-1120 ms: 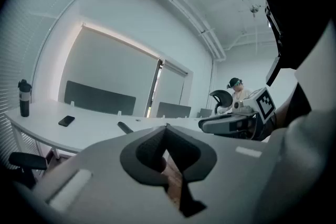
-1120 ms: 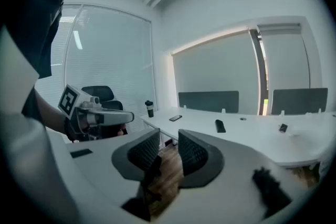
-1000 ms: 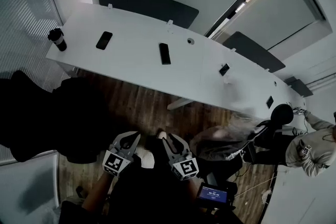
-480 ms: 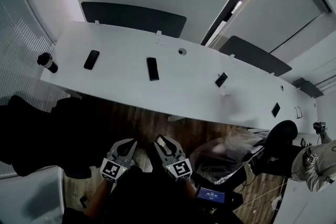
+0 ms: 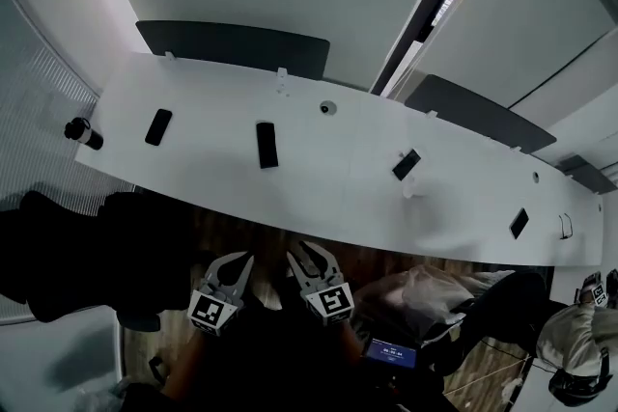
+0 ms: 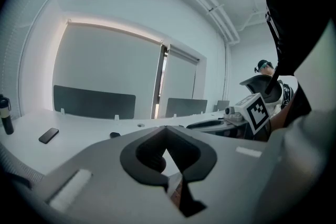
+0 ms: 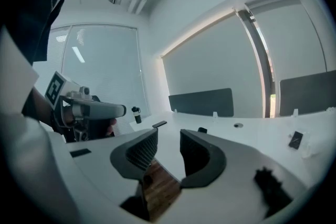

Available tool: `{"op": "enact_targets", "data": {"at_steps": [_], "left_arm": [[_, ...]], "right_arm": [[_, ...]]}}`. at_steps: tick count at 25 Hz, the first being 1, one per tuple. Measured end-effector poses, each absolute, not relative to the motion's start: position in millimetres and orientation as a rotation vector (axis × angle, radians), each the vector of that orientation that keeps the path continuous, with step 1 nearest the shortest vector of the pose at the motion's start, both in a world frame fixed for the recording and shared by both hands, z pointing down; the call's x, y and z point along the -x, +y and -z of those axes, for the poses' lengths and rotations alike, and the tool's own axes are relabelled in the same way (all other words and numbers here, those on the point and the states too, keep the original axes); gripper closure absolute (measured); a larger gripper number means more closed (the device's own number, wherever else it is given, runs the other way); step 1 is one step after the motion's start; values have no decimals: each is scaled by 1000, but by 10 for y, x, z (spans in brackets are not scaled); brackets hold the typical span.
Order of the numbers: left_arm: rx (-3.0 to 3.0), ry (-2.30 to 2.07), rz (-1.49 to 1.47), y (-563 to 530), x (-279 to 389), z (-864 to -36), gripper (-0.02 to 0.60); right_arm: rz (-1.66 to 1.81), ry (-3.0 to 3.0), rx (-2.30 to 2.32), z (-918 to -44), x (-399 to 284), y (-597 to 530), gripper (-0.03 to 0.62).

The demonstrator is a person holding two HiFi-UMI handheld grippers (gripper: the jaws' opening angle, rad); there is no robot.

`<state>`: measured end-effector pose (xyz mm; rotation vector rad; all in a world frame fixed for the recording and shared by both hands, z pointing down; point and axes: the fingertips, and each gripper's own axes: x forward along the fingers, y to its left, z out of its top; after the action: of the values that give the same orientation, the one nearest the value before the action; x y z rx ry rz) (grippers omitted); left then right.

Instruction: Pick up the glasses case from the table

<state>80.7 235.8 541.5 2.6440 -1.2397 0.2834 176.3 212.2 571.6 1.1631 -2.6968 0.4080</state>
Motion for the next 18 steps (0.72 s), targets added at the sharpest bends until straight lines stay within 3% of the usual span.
{"op": "enact_targets", "data": {"at_steps": [9, 18], "left_arm": [[-2637, -1224, -302, 1992, -1026, -5386, 575], [-2659, -1170, -210, 1292, -732, -5438, 575]], "right_arm": [[-505, -2634, -1271, -5913, -2079, 1721, 470], [-451, -2494, -1417, -5933, -2207, 1272, 470]]}}
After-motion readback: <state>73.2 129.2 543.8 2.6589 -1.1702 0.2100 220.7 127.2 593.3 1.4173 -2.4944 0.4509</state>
